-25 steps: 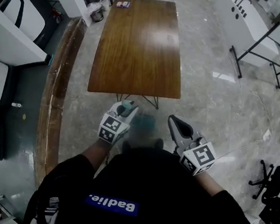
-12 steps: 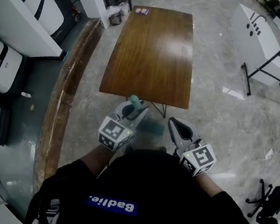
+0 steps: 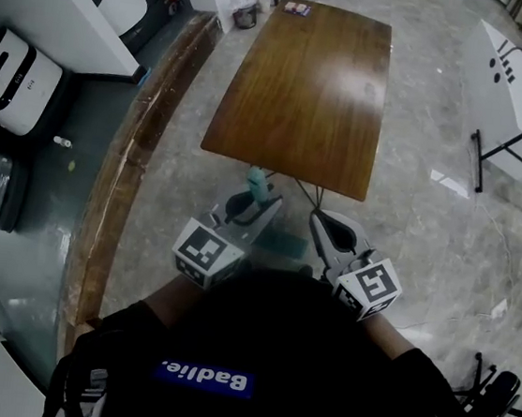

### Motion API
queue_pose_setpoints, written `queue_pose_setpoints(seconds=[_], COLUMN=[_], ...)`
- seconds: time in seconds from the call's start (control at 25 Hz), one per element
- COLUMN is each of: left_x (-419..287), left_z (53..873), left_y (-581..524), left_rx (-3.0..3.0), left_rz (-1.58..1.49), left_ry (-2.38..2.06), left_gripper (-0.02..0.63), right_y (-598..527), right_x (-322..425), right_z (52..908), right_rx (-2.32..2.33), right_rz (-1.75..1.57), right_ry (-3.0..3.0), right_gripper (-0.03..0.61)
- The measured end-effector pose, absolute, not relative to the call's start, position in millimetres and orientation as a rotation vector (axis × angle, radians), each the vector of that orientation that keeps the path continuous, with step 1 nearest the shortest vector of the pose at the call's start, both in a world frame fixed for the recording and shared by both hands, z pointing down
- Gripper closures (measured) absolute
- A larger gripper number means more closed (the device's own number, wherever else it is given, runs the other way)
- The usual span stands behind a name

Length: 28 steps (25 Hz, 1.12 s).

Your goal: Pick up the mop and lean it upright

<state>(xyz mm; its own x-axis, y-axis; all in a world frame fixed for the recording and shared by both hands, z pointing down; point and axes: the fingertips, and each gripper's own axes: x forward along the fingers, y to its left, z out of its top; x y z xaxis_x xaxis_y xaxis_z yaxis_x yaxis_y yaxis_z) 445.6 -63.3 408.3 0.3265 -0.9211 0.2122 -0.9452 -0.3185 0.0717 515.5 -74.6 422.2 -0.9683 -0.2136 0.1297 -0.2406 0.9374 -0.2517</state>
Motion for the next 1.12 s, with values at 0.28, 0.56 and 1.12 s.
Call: queue_pose_setpoints(seconds=[0.28, 0.56, 1.12], left_x=[442, 431, 391], left_z=[404, 398, 403], left_y=[-50, -45, -25], left_rx=[2.348, 2.241, 2.245], left_rz=[0.201, 0.190, 0.147], left_ry=[-1.798, -1.909, -1.910], left_gripper=[0.505, 0.505, 0.505], right_y=[-70, -62, -44], right_x=[501, 480, 433], right_z=[426, 426, 430], right_rx=[0.204, 0.034, 0.021], right_rz=[0.422, 0.455, 0.387], right_ry=[-2.999, -2.992, -2.964], right_gripper=[0.574, 0.574, 0.574])
